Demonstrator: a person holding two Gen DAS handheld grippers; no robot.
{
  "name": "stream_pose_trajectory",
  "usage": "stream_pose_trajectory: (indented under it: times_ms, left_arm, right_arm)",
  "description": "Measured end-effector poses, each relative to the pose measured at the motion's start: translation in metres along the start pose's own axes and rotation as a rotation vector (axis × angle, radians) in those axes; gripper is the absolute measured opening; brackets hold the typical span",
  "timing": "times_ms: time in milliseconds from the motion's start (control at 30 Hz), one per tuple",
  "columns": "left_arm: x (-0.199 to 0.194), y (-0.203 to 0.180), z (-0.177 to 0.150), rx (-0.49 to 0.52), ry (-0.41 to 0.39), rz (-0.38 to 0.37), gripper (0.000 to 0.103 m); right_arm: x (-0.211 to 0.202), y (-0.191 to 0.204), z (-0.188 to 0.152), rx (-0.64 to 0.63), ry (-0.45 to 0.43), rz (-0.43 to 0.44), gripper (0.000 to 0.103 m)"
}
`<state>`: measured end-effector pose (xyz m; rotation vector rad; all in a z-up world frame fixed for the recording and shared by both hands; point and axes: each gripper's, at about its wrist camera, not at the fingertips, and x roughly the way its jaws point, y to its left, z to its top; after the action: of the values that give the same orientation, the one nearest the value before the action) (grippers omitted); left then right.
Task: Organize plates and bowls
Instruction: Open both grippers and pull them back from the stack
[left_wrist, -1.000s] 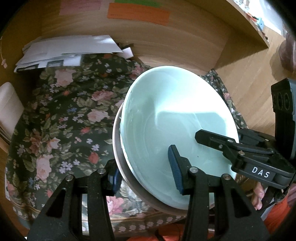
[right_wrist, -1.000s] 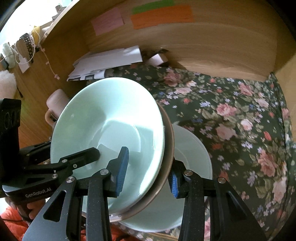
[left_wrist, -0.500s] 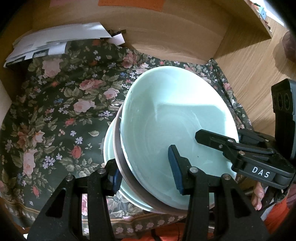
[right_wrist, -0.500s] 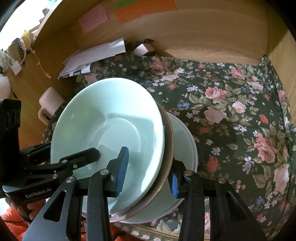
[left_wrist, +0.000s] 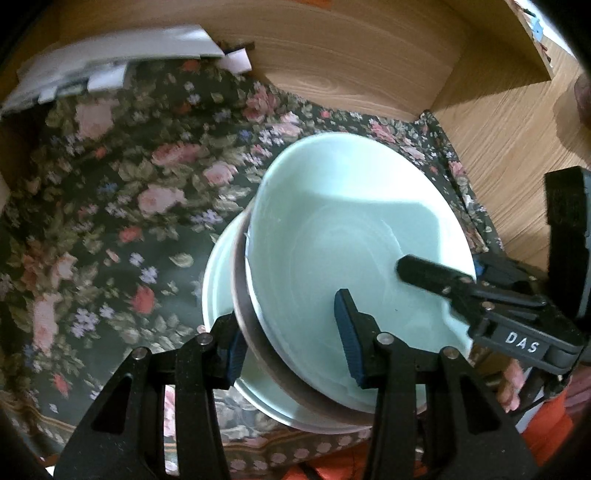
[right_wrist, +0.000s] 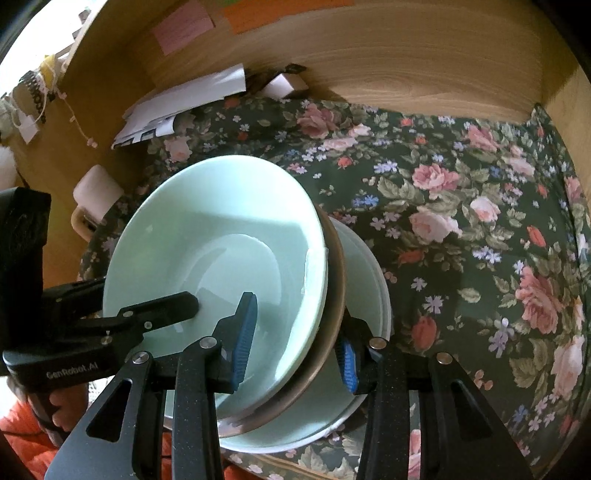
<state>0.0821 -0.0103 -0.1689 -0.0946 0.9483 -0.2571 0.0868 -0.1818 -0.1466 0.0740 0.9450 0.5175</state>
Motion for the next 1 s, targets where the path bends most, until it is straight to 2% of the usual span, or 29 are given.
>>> stream_pose_trajectory:
  times_ms: [67,133,267,400,567,633,767,833,1000]
  left_arm:
    - [-0.009,-0.001,0.001,0.009,-0.044,0.032,0.044]
    - [-0.019,0.000,0.002,0.007,-0.076,0.035,0.044]
    - [-0.048,0.000,0.003,0.004,-0.162,0.029,0.047]
    - [-0.080,-0.006,0.000,0.021,-0.290,0.052,0.056]
    - [-0.117,-0.015,-0.009,0.039,-0.440,0.076,0.063]
    - [-0.131,-0.018,-0.015,0.049,-0.496,0.088,0.068]
    - [-0.150,-0.026,-0.031,0.068,-0.591,0.123,0.077]
    - [-0.157,-0.031,-0.039,0.078,-0.631,0.140,0.083]
    - [-0.169,-0.039,-0.056,0.103,-0.705,0.181,0.095]
  right_arm:
    - [-0.010,0.003,0.000,-0.022,-0.048,-0.044,0.039]
    - [-0.020,0.003,0.000,-0.029,-0.082,-0.056,0.047]
    - [-0.044,0.010,0.002,-0.047,-0.166,-0.060,0.048]
    - [-0.072,0.025,0.002,-0.077,-0.276,-0.057,0.056]
    - [-0.105,0.046,-0.005,-0.126,-0.417,-0.076,0.064]
    - [-0.112,0.050,-0.008,-0.132,-0.448,-0.065,0.070]
    - [-0.128,0.059,-0.018,-0.150,-0.508,-0.048,0.074]
    - [-0.131,0.063,-0.023,-0.159,-0.531,-0.045,0.082]
    - [-0.141,0.073,-0.036,-0.183,-0.593,-0.074,0.092]
